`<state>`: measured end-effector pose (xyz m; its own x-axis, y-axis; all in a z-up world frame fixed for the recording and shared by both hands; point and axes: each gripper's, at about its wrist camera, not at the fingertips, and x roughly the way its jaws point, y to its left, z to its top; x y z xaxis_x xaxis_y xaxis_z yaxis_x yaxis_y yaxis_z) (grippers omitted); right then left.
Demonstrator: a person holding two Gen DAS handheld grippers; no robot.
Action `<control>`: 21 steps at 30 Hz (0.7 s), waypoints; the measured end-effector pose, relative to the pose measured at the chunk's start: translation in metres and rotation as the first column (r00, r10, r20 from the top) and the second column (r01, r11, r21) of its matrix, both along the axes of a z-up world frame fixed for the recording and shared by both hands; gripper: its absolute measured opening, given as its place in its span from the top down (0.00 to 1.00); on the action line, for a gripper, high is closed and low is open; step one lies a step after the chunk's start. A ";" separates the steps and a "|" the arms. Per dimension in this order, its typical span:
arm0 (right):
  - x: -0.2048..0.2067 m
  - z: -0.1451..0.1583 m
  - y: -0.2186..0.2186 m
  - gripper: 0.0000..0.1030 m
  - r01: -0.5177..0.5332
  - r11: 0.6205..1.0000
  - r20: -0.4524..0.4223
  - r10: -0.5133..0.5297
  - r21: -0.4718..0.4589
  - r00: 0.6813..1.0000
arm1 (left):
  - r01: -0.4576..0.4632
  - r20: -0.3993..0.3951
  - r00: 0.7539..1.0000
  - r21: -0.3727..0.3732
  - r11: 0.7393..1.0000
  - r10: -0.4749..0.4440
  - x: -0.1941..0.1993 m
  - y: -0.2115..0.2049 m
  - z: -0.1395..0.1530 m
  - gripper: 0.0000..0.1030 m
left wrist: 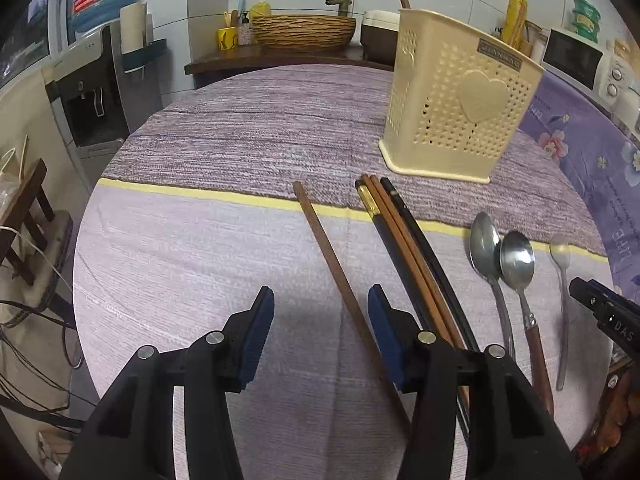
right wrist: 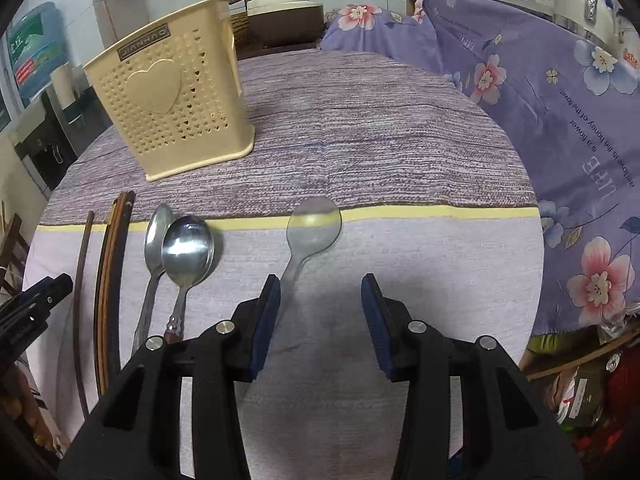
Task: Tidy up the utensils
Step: 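Grasp a brown chopstick with the left gripper while the right gripper grasps a pale spoon, then carry the chopstick and spoon up and drop both into the cream holder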
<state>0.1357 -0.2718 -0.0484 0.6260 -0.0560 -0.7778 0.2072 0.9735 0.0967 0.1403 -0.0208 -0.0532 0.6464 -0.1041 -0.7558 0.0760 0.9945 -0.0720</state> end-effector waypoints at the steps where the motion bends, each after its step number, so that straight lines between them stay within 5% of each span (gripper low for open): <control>1: 0.003 0.000 -0.001 0.56 0.004 1.000 -0.005 -0.004 0.022 1.000 | -0.005 -0.001 1.000 -0.007 1.000 0.005 0.002 0.001 0.001 0.52; 16: 0.052 -0.008 0.010 0.58 0.039 0.997 -0.056 -0.043 -0.070 0.997 | -0.052 -0.066 0.996 0.025 0.998 0.054 0.056 -0.001 -0.006 0.52; 21: 0.069 -0.007 0.012 0.65 0.021 0.996 -0.064 -0.026 -0.082 0.998 | -0.040 -0.077 0.996 0.082 0.996 0.047 0.076 -0.008 -0.006 0.68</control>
